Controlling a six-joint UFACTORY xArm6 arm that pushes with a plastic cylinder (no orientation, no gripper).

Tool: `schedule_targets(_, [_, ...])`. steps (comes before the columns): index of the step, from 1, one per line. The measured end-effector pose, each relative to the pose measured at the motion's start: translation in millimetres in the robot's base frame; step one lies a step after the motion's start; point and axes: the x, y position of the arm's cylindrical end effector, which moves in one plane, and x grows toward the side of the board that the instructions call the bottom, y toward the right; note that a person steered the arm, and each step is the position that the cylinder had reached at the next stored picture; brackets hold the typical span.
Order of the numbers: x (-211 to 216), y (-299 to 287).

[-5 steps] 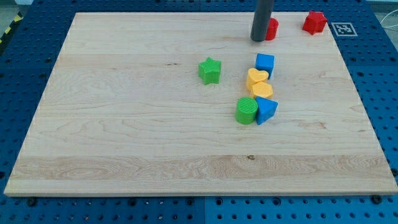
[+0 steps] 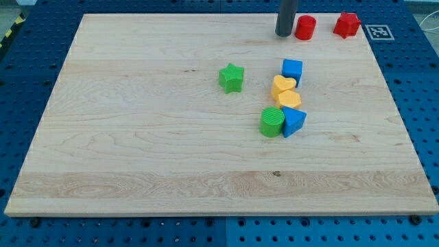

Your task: Move the red circle closer to the red star

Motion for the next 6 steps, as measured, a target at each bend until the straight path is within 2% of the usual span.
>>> schedule_targets(2, [-0.5, 35.4])
schedule_targets(6, [-0.5, 45.3])
